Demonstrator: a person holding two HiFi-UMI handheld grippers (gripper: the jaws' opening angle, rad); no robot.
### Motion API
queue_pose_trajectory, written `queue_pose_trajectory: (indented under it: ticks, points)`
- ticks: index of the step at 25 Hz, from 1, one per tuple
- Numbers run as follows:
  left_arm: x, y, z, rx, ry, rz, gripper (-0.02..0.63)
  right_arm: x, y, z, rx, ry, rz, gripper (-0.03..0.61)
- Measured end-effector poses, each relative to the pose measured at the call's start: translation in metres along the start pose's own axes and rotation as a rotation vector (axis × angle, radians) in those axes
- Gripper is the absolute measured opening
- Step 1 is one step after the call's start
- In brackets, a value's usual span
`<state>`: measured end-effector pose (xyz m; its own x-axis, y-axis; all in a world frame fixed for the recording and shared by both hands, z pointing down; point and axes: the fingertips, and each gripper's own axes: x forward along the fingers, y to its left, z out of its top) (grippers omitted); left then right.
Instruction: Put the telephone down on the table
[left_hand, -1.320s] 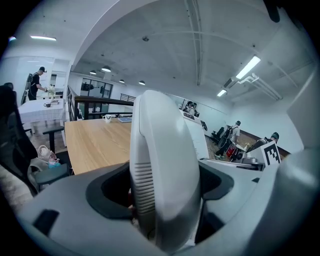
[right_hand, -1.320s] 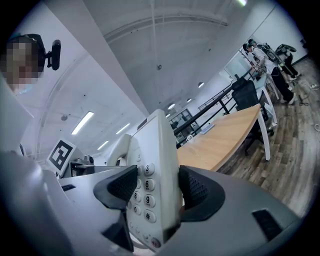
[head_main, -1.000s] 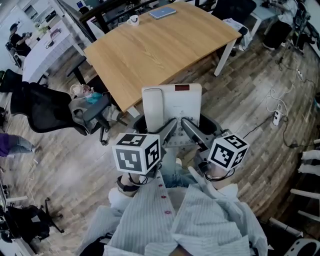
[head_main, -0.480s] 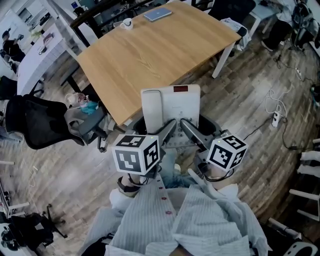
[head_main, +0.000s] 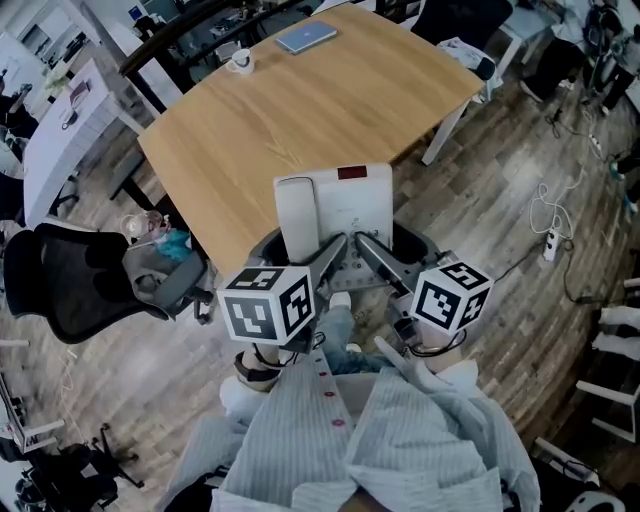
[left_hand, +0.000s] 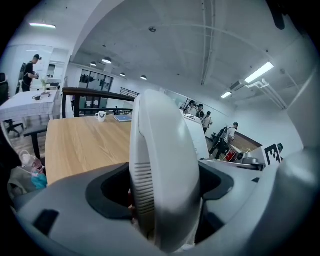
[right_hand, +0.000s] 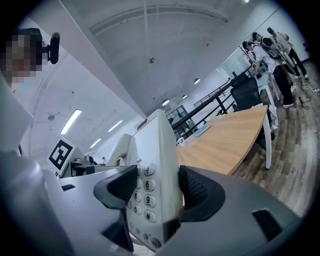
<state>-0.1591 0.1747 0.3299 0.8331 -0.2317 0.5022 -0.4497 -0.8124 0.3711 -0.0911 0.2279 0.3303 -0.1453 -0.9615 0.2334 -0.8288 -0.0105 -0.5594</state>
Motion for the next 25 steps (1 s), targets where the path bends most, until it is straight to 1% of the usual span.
queue_pose_trajectory:
  ticks: [5,13,21,25]
  points:
    - [0.031,0.021,0.023,-0.003,0.008,0.003,0.393,0.033,-0.023,0.018,0.009,0.005,0.0,0.265]
    - [0.066,0.06,0.055,0.001,0.02,-0.012,0.393,0.086,-0.042,0.043,0.016,-0.001,-0.011,0.265]
    - [0.081,0.082,0.072,-0.012,0.018,-0.001,0.393,0.115,-0.052,0.051,0.02,0.016,-0.009,0.265]
    - [0.084,0.093,0.072,-0.029,0.017,0.01,0.393,0.128,-0.052,0.051,0.017,0.035,0.01,0.265]
